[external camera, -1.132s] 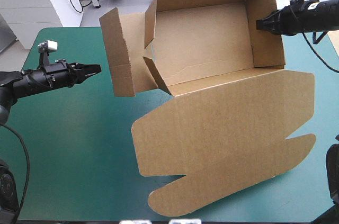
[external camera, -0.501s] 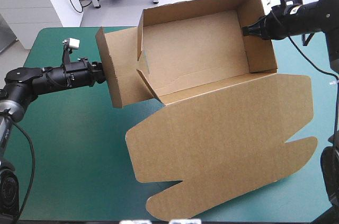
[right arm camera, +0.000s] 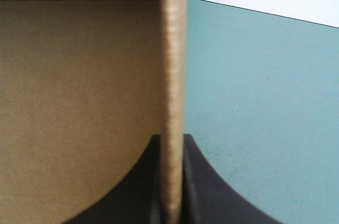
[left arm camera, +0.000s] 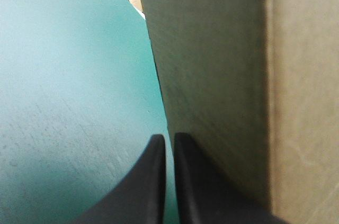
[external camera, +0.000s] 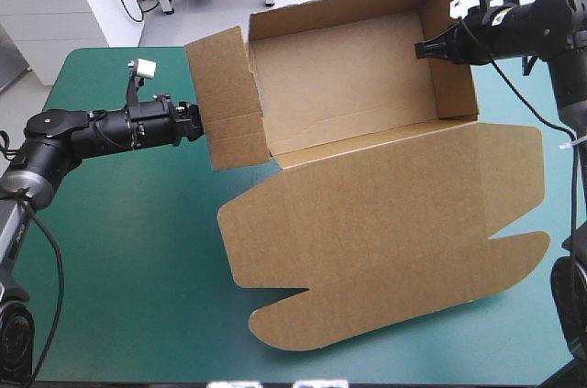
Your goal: Fold the box
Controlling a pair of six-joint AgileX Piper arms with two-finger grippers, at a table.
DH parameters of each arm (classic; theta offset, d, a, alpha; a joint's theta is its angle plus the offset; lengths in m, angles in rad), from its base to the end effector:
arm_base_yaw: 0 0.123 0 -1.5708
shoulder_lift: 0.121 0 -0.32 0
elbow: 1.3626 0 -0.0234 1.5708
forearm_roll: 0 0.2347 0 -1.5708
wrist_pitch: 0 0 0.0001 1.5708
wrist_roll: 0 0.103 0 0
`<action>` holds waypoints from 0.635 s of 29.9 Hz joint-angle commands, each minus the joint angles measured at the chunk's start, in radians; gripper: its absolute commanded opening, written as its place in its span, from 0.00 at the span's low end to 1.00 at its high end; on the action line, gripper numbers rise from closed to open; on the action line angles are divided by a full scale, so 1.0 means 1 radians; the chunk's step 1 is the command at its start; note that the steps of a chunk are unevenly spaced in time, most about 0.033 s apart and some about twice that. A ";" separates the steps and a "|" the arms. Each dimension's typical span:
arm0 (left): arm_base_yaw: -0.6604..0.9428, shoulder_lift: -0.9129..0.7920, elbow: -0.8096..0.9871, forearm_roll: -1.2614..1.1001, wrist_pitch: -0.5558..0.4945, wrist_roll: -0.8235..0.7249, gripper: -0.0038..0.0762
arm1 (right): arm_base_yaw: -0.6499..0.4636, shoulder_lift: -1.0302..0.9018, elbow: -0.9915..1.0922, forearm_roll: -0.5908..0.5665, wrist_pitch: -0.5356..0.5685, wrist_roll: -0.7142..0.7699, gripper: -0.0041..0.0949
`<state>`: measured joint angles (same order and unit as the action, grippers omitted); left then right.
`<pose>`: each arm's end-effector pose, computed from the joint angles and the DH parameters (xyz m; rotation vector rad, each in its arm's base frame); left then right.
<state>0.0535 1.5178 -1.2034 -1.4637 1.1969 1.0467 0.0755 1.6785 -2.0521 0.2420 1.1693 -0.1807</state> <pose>0.2946 -0.0797 0.3937 0.4585 1.9063 -1.3166 0.3466 0.0490 0.4954 -0.2976 2.2402 0.2472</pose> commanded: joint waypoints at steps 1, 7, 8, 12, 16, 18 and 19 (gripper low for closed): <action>-0.008 -0.044 -0.036 -0.116 0.100 -0.015 0.20 | 0.003 -0.051 -0.026 0.013 -0.082 0.017 0.02; -0.054 -0.051 -0.060 -0.183 0.100 0.024 0.46 | 0.003 -0.051 -0.026 0.007 -0.099 0.023 0.02; -0.066 -0.051 -0.072 -0.174 0.100 0.024 0.49 | 0.003 -0.051 -0.026 0.007 -0.099 0.023 0.02; -0.105 -0.051 -0.121 -0.164 0.100 0.029 0.59 | 0.003 -0.051 -0.026 0.007 -0.099 0.028 0.02; -0.107 -0.051 -0.167 -0.166 0.098 0.019 0.70 | 0.003 -0.051 -0.026 0.007 -0.104 0.040 0.02; -0.107 -0.051 -0.181 -0.154 0.095 0.012 0.73 | 0.003 -0.051 -0.026 0.028 -0.108 0.041 0.02; -0.107 -0.051 -0.184 -0.152 0.090 0.008 0.73 | 0.005 -0.051 -0.026 0.035 -0.110 0.041 0.02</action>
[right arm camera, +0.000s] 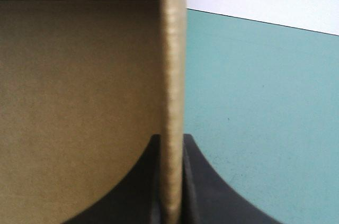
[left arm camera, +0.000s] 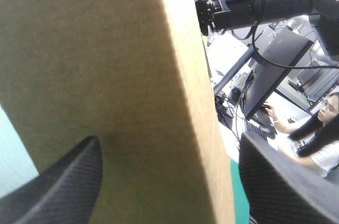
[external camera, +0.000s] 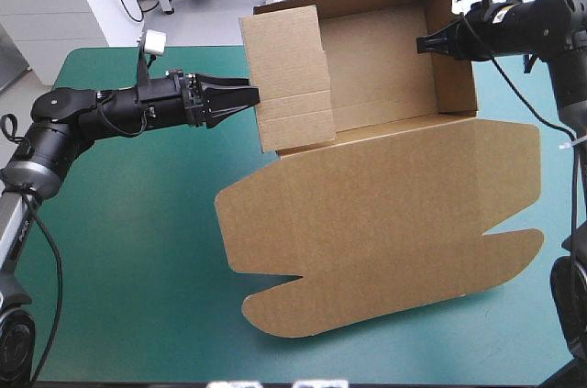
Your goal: Fold the box
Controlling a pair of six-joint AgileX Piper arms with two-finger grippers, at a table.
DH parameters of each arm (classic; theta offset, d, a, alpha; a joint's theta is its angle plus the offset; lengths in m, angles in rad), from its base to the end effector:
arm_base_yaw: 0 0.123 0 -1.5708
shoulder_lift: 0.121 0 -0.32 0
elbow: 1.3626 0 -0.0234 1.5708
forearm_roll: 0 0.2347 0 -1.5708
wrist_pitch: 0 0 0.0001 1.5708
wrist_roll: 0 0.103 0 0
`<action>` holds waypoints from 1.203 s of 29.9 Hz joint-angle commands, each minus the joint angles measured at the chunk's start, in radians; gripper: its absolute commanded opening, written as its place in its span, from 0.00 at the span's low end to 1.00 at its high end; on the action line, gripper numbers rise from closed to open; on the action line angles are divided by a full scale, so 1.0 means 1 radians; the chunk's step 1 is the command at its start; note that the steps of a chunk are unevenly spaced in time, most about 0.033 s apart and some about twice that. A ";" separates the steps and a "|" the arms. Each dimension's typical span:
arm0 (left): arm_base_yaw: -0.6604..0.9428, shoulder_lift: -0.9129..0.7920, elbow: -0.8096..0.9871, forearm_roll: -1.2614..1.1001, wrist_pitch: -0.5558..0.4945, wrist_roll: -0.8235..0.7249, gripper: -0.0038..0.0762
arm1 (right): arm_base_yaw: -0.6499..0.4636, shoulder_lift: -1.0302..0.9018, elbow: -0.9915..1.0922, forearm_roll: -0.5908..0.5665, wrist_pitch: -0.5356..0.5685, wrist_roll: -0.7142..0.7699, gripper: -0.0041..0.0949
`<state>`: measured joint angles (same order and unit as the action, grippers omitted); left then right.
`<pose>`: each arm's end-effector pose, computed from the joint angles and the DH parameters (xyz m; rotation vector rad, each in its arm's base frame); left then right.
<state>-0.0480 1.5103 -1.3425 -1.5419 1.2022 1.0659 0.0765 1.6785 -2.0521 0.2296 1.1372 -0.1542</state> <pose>0.2869 -0.1100 0.4411 0.6100 1.7152 -1.3606 0.3489 0.0481 0.4976 -0.2606 2.2158 0.2435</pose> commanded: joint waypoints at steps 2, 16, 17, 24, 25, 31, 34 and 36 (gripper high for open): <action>-0.006 -0.043 -0.045 -0.055 0.068 -0.029 0.73 | 0.019 -0.051 -0.026 0.041 -0.088 0.015 0.02; -0.140 -0.043 -0.205 0.353 -0.227 -0.263 0.73 | 0.143 -0.051 -0.026 -0.108 -0.160 0.126 0.02; -0.160 -0.043 -0.224 0.406 -0.253 -0.302 0.73 | 0.143 -0.051 -0.026 -0.112 -0.162 0.133 0.02; -0.304 -0.034 -0.355 0.810 -0.446 -0.605 0.73 | 0.147 -0.051 -0.026 -0.130 -0.171 0.167 0.02; -0.321 -0.031 -0.376 0.878 -0.450 -0.673 0.73 | 0.149 -0.051 -0.026 -0.130 -0.176 0.167 0.02; -0.399 0.008 -0.454 1.267 -0.450 -0.997 0.73 | 0.197 -0.051 -0.026 -0.155 -0.195 0.170 0.02; -0.404 0.010 -0.459 1.323 -0.471 -1.089 0.73 | 0.214 -0.051 -0.026 -0.171 -0.197 0.182 0.02; -0.404 0.012 -0.459 1.364 -0.488 -1.171 0.73 | 0.219 -0.051 -0.026 -0.171 -0.197 0.189 0.02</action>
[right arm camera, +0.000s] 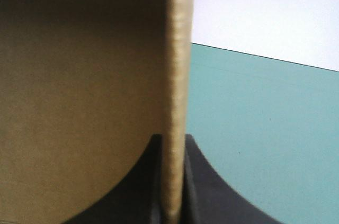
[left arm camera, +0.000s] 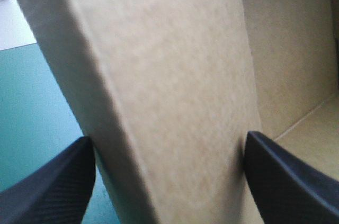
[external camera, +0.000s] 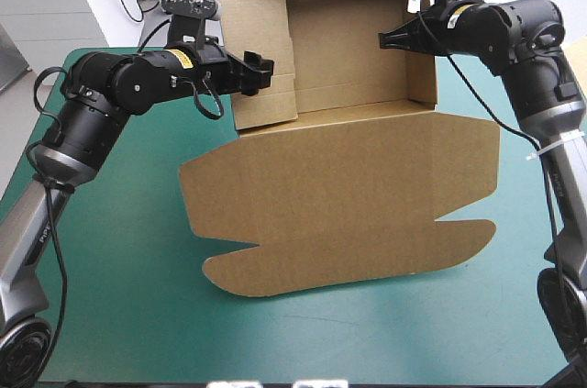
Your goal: Fold the box
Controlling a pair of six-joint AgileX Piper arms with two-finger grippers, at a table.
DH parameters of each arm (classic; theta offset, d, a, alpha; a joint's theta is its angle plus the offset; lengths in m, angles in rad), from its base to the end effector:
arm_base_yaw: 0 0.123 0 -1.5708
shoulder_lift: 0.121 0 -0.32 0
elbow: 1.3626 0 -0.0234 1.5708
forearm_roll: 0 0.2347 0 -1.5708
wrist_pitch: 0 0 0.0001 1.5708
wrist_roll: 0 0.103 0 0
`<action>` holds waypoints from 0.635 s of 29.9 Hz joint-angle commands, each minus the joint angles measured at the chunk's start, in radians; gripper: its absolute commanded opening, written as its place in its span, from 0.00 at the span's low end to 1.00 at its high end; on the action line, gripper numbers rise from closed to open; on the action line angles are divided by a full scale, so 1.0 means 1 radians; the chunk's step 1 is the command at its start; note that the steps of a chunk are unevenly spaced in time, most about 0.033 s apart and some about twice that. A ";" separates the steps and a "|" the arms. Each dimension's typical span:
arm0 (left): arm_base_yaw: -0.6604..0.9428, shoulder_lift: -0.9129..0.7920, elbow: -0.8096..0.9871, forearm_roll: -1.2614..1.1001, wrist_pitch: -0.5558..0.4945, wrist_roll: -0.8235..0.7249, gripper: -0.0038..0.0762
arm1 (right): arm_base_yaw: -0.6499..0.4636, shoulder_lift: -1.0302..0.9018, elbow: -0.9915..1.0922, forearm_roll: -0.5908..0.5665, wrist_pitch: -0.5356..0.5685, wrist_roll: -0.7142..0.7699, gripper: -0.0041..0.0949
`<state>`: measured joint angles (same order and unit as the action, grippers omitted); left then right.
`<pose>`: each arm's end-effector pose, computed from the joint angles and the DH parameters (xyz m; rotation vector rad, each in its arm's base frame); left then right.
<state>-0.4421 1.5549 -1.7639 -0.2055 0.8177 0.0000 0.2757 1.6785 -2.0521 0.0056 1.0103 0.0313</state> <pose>0.3008 -0.1593 0.4822 0.4081 2.0762 -0.5079 0.3464 0.0985 0.5061 -0.2588 2.1102 0.1888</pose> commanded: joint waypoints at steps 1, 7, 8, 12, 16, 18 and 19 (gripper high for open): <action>-0.010 -0.033 -0.038 0.039 -0.112 -0.124 0.73 | 0.023 -0.051 -0.026 0.051 -0.070 0.004 0.02; -0.010 -0.031 -0.038 0.049 -0.118 -0.146 0.46 | 0.028 -0.051 -0.026 0.054 -0.070 0.016 0.02; -0.010 -0.028 -0.038 0.045 -0.115 -0.144 0.37 | 0.028 -0.051 -0.026 0.054 -0.070 0.016 0.02; -0.010 -0.024 -0.038 -0.014 -0.119 -0.079 0.05 | 0.028 -0.051 -0.026 0.054 -0.064 0.020 0.02; -0.010 -0.006 -0.038 -0.093 -0.116 -0.008 0.04 | 0.028 -0.038 -0.026 0.078 -0.016 0.018 0.02; -0.010 0.009 -0.038 -0.094 -0.101 -0.008 0.04 | 0.028 -0.020 -0.026 0.088 0.023 0.008 0.02; -0.010 0.020 -0.038 -0.083 -0.088 -0.008 0.04 | 0.028 -0.010 -0.026 0.093 0.046 0.003 0.02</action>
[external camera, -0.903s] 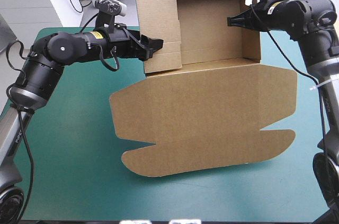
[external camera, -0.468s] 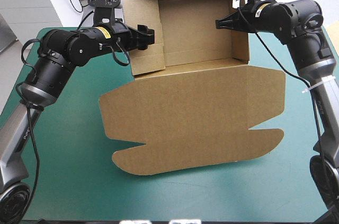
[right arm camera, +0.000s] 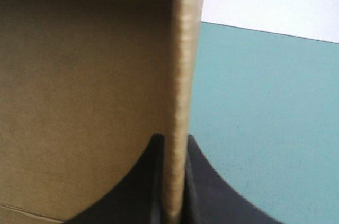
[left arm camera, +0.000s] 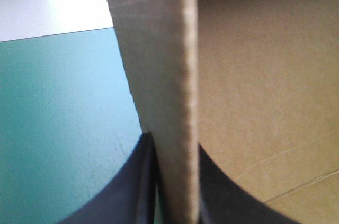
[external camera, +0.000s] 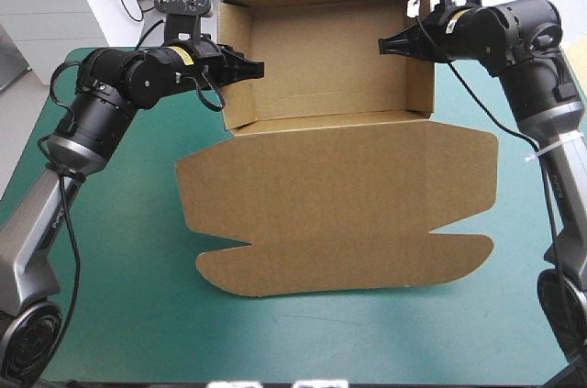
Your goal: Fold the box
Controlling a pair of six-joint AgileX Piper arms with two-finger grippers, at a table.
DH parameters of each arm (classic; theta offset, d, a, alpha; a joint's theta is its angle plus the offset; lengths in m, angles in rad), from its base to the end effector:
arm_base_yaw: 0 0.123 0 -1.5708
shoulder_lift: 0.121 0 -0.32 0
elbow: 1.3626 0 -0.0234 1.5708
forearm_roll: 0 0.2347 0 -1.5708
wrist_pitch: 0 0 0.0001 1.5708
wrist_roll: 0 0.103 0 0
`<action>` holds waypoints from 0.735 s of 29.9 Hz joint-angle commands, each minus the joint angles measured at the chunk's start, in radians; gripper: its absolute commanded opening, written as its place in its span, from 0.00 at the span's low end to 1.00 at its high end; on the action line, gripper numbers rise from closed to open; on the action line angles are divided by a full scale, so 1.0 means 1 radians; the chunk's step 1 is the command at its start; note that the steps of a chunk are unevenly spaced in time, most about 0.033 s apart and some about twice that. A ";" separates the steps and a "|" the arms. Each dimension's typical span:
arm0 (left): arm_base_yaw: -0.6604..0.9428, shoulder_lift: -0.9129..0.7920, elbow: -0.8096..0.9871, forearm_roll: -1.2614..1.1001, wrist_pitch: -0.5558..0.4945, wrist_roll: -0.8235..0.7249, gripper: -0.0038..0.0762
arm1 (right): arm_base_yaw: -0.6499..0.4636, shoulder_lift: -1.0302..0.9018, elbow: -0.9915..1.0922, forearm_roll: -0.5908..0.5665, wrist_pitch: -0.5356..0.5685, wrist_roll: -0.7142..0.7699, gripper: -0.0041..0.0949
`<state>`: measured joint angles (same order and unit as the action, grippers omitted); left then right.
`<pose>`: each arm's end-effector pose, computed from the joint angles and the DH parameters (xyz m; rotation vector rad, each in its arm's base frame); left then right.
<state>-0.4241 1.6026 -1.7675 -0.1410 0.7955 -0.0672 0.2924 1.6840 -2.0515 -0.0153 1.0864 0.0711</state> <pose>0.3221 -0.1568 0.4678 0.3356 2.1135 -0.4561 0.3431 0.1018 0.4975 -0.2441 2.1949 0.1839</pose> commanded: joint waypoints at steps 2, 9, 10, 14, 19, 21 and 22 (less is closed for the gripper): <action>-0.028 -0.006 -0.034 -0.136 -0.037 0.067 0.04 | 0.011 0.013 -0.026 0.125 0.018 -0.051 0.02; -0.026 0.094 -0.034 -0.071 0.102 0.061 0.04 | 0.011 0.132 -0.026 0.180 0.159 -0.071 0.02; -0.026 0.109 -0.034 -0.057 0.130 0.061 0.04 | 0.011 0.148 -0.026 0.206 0.159 -0.071 0.02; -0.024 0.166 -0.034 -0.040 0.224 0.061 0.04 | 0.011 0.205 -0.026 0.270 0.159 -0.089 0.02; -0.024 0.218 -0.034 -0.030 0.252 0.061 0.04 | 0.011 0.258 -0.026 0.270 0.159 -0.079 0.02; -0.024 0.236 -0.034 -0.028 0.252 0.061 0.04 | 0.011 0.275 -0.026 0.262 0.159 -0.079 0.02; -0.024 0.245 -0.034 -0.026 0.252 0.061 0.04 | 0.011 0.284 -0.026 0.249 0.159 -0.071 0.02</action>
<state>-0.4192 1.8800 -1.7675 -0.0441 1.0781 -0.0923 0.2837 2.0113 -2.0494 0.0942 1.2467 0.0396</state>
